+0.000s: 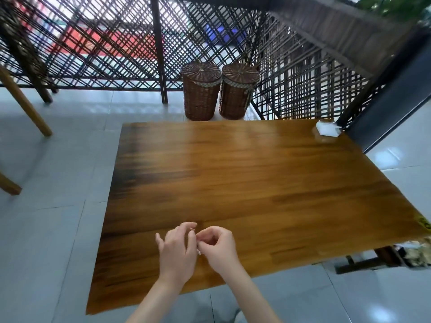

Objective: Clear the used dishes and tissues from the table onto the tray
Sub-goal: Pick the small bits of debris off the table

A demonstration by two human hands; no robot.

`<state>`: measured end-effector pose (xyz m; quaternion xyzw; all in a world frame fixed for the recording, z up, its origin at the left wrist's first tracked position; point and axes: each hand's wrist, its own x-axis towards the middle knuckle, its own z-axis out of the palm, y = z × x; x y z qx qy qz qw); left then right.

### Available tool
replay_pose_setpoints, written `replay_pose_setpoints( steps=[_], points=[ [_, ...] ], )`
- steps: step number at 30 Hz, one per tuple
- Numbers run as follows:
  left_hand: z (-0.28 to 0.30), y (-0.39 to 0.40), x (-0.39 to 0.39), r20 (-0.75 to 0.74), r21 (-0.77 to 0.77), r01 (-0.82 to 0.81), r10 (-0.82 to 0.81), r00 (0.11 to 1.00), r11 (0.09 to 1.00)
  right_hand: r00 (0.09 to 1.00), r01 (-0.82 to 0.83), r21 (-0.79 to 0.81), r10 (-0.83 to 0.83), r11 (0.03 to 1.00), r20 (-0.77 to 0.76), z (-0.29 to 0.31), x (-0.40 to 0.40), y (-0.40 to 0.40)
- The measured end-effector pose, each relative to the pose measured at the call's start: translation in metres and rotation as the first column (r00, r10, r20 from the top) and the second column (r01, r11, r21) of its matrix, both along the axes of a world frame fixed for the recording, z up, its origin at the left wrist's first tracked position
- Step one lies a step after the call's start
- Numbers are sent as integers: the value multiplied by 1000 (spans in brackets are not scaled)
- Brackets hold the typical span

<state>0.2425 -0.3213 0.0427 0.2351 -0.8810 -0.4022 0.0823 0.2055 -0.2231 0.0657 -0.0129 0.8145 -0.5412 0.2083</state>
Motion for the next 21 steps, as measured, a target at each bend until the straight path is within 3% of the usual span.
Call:
replay_pose_setpoints(
  steps=[11, 21],
  points=[
    [6, 98, -54, 21, 6, -73, 73, 997, 997, 987, -137, 156, 149, 978, -68, 7, -77, 92],
    [12, 156, -88, -78, 46, -130, 134, 988, 990, 971, -197, 147, 214, 969, -110, 8, -120, 151]
  ],
)
